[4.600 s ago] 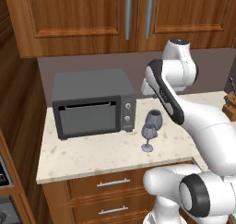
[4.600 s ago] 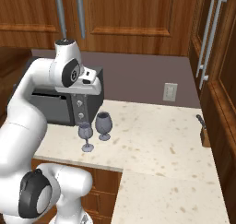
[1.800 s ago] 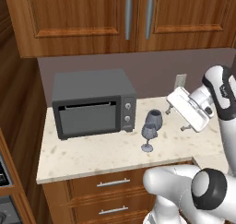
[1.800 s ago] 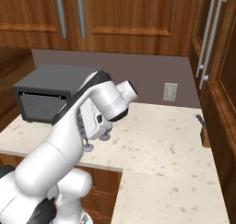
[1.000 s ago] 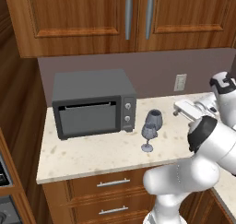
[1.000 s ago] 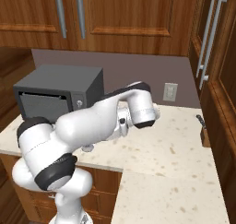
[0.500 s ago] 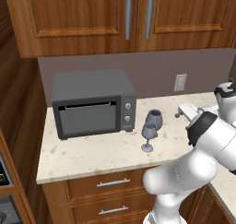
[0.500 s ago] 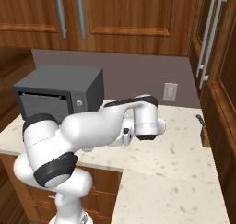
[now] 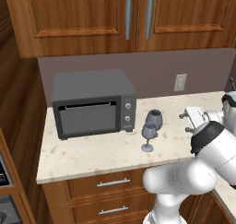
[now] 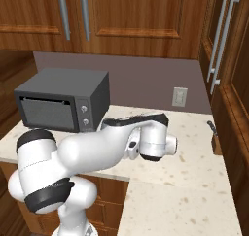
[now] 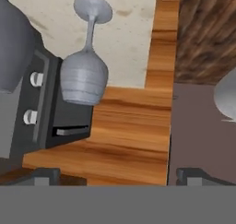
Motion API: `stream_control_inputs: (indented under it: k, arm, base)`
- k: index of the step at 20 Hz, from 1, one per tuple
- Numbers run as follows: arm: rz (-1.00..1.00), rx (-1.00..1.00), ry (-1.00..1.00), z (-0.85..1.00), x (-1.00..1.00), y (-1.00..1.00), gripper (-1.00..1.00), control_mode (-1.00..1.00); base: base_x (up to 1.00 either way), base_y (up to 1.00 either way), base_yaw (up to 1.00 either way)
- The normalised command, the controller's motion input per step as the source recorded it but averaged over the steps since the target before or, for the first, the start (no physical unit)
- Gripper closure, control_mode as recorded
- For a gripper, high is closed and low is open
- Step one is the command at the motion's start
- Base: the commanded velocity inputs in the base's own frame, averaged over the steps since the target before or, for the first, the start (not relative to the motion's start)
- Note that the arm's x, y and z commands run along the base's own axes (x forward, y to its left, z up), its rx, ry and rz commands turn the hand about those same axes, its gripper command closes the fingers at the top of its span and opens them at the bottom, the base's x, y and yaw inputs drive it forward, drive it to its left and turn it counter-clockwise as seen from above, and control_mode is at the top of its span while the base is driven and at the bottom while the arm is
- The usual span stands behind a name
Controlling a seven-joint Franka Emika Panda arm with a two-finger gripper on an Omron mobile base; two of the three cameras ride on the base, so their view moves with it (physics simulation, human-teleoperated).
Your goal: Retrieve the wine glasses from the counter and place one next to each plate.
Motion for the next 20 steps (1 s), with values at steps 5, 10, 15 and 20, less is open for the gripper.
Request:
stream_control_inputs:
  k: [5, 10, 15, 20]
  arm:
    - [-0.11, -0.01, 0.0, -0.29, 0.12, -0.27, -1.0, -1.0]
    - [-0.1, -0.06, 0.01, -0.43, 0.1, -0.17, -1.0, -1.0]
    - [-0.08, -0.12, 0.0, -0.47, 0.14, -0.11, -1.0, -1.0]
    - [-0.11, -0.08, 0.01, -0.19, 0.35, 0.0, -1.0, -1.0]
  base:
    - [0.0, 0.0, 0.0]
    - [0.0, 0.0, 0.0]
    - [0.0, 0.0, 0.0]
    - [0.0, 0.0, 0.0]
